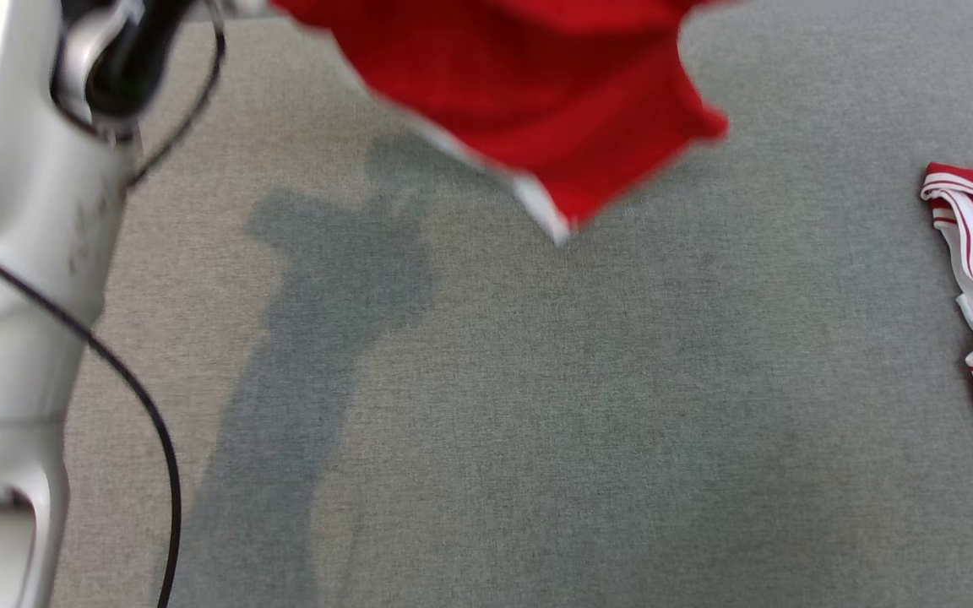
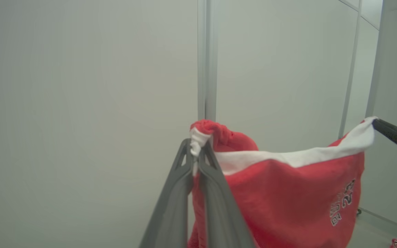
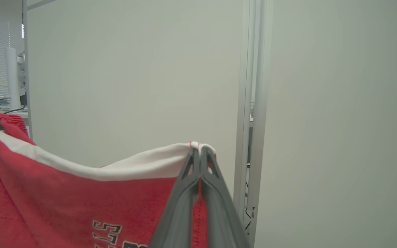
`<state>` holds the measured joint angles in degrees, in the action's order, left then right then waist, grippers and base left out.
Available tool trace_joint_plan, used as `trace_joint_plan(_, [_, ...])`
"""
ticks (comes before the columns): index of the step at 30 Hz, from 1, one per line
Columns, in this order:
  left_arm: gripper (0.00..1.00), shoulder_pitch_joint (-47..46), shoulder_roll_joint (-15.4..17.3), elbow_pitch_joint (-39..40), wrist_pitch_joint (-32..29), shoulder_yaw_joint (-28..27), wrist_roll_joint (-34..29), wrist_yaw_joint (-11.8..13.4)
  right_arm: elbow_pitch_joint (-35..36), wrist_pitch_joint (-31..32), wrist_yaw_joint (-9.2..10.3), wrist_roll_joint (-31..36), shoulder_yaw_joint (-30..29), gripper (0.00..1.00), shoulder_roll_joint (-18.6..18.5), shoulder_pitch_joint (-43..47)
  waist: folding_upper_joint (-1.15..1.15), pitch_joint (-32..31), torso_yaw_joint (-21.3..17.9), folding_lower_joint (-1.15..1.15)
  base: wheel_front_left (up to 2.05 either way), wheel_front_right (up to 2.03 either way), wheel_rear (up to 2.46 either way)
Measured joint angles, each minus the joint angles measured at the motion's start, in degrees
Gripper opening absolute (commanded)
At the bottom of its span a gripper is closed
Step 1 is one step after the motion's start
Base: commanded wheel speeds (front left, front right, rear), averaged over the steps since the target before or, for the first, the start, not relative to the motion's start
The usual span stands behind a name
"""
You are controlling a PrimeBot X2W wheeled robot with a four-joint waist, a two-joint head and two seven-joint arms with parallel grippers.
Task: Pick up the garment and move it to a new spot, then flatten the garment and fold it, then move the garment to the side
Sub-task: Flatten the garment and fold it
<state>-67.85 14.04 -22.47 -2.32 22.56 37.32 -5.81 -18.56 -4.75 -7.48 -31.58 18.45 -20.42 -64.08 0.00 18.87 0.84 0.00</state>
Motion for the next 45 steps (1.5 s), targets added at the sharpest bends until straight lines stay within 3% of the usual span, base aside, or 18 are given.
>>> trace_joint_plan(9, [0.00,-12.13,-3.34,-26.88,7.43,2.09,-0.38,-1.29,-27.02,-6.66,-0.01,-1.15,8.16,0.00,7.25,-15.69,0.00,0.25,-2.29,0.00,0.00,0.00,0.00])
trace_joint_plan(15, [0.00,-12.16,-6.11,-33.18,9.24,3.97,3.69,-1.46,-32.52,-7.66,-0.02,-5.46,14.68,0.00,8.60,-16.54,0.00,3.13,-2.59,0.00,0.00,0.00,0.00])
trace_joint_plan(20, [0.00,-2.27,-7.78,-30.42,14.35,6.21,10.20,-1.65,-29.31,-8.93,-0.02,-12.44,20.53,0.00,6.05,-8.89,0.00,5.72,-2.17,0.00,0.00,0.00,0.00])
trace_joint_plan(27, [0.00,13.72,-5.80,-25.87,17.05,10.04,10.26,-1.66,-22.68,-10.10,-0.01,-18.44,23.61,0.00,-0.11,7.16,0.00,5.32,-1.31,0.00,0.00,0.00,0.00])
trace_joint_plan(37, [0.00,36.98,-4.81,-10.74,17.22,8.44,3.24,-1.04,-6.84,-10.32,-0.01,-17.48,13.51,0.00,-3.15,35.40,0.00,1.37,-0.21,0.00,0.00,0.00,0.00])
trace_joint_plan(45, [0.00,53.00,0.02,4.46,15.38,10.50,1.14,5.79,2.46,-8.59,-0.02,-12.39,6.12,0.00,-2.74,53.99,0.00,-3.17,-0.42,0.00,0.00,0.00,0.00])
